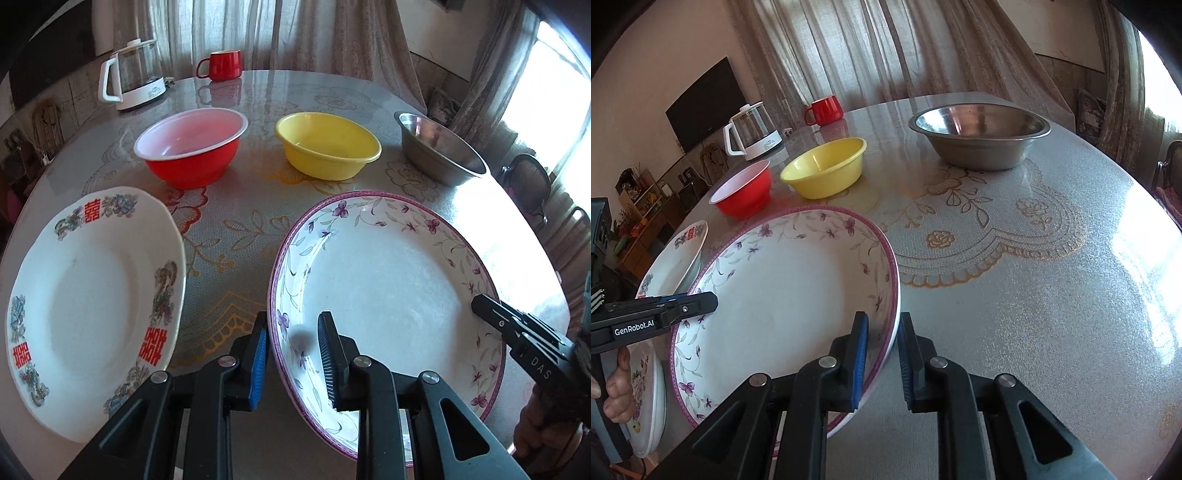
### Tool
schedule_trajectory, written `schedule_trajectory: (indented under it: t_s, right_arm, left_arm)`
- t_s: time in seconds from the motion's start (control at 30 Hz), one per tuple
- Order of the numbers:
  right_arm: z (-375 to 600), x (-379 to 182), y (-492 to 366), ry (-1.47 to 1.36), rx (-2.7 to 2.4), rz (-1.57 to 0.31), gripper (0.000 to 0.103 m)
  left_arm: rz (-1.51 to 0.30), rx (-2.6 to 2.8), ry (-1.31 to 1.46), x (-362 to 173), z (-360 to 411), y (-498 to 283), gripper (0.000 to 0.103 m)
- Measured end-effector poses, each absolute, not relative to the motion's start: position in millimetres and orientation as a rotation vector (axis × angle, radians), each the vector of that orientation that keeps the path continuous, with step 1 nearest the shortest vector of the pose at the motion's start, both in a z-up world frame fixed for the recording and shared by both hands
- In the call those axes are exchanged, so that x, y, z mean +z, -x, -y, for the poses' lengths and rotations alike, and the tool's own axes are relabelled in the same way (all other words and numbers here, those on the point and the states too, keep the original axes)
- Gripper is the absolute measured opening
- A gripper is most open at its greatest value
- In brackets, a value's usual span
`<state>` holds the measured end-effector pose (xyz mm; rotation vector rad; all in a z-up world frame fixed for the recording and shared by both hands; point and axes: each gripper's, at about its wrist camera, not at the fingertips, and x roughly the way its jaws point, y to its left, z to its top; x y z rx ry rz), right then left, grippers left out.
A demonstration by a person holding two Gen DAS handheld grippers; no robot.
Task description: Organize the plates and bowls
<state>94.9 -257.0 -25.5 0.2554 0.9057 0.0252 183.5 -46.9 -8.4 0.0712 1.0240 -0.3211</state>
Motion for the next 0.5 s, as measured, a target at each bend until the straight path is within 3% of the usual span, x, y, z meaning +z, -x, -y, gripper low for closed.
schedule_trajectory:
  t_s: [0.23,0.5]
  right_arm:
    - [286,-26,-100,-0.365,0.034,-0.921,0.014]
    - [276,-26,-98,-0.3,0.001,-0.897,0.015]
  left_arm:
    - [-1.064,-0.291,-0.03,-19,60,-205,0.026]
    - [-1.039,-0.287,-0.065,-21,59,-198,0.026]
